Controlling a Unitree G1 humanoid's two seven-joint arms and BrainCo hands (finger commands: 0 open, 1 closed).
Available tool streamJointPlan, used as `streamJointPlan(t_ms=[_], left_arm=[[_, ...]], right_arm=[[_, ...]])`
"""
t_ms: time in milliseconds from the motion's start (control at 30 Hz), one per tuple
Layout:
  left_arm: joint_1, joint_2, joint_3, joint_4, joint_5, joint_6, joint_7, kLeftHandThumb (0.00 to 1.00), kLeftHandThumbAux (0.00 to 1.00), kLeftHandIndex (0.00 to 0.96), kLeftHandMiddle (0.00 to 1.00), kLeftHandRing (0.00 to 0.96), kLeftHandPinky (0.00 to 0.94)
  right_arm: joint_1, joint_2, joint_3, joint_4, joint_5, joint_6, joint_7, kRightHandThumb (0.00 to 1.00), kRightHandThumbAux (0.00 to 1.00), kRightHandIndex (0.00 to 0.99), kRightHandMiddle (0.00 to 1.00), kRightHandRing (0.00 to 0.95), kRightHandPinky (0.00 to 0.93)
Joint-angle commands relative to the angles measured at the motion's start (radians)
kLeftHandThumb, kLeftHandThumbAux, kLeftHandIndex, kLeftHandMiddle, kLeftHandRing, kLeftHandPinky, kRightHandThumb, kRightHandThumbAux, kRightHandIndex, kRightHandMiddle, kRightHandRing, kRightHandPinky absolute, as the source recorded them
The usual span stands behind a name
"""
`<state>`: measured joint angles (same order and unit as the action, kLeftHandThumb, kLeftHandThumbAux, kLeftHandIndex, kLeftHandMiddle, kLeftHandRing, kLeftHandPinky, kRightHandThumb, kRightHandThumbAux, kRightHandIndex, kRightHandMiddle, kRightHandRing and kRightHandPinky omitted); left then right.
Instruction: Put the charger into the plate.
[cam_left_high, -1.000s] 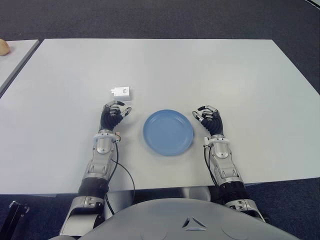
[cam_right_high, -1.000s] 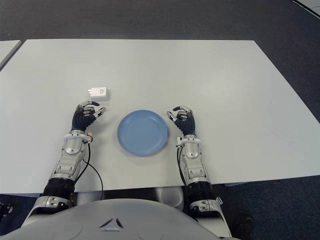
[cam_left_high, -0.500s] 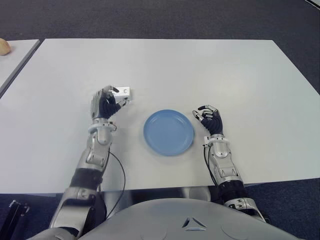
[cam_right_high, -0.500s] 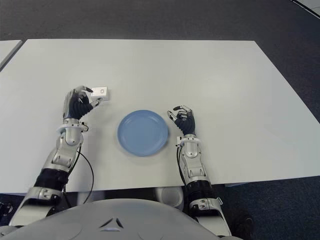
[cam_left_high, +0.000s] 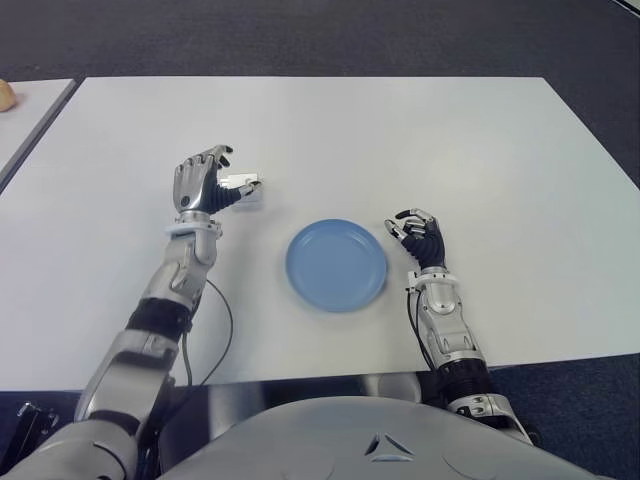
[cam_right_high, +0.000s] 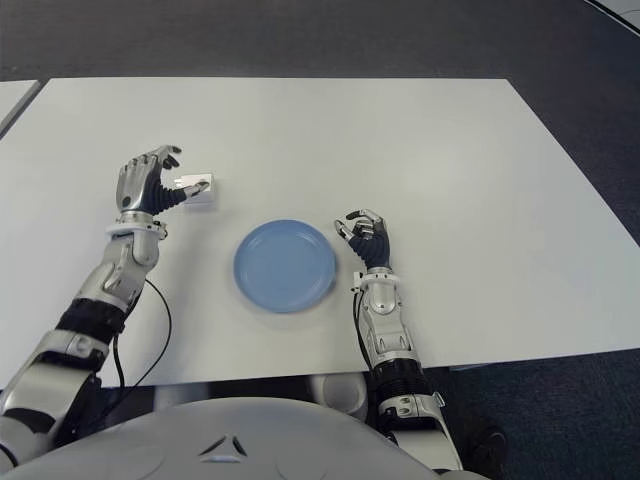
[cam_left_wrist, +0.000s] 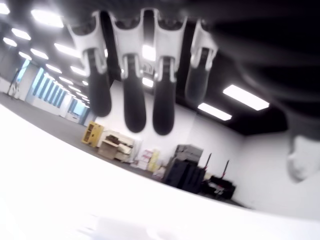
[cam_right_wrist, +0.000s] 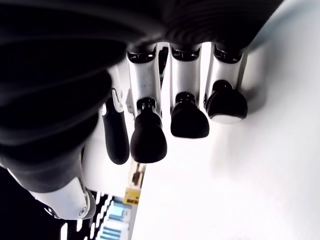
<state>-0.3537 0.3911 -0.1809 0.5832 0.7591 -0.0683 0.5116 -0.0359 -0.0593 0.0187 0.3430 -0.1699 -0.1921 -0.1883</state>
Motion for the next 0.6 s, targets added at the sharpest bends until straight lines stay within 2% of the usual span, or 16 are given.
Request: streamJointPlan(t_ms=[33,200,400,600], left_arm=[[-0.133,0.015,-0.061,0.216,0.034,0.001,0.023,0.607,0.369,0.016,0.022,0.015,0.015],[-0.206,0.023,-0.126,0.357,0.058,-0.010,0.053,0.582,0.262,0.002,0.003,0.002,0.002],[-0.284,0.009,-0.209,0.522,0.080,-0.006,0.061,0.569,0.195,0.000,0.000,0.000,0.000],[-0.350,-0.004,-0.280,0.650,0.084,0.002,0.002,0.566,0.152,0.000,0.000,0.000,0.000]], right_arm=[[0.023,0.004,0.005,0.009,-0.007,0.019,0.001,0.706,0.727,0.436,0.817,0.829,0.838],[0.027,0.003,0.006,0.004,-0.003,0.017,0.007,0.706,0.727,0.436,0.817,0.828,0.838],[0.030,0.004,0.006,-0.004,-0.003,0.025,0.007,0.706,0.727,0.436,0.818,0.828,0.837],[0.030,0.008,0.000,-0.006,0.003,0.033,0.007,0.706,0.727,0.436,0.815,0.826,0.836]])
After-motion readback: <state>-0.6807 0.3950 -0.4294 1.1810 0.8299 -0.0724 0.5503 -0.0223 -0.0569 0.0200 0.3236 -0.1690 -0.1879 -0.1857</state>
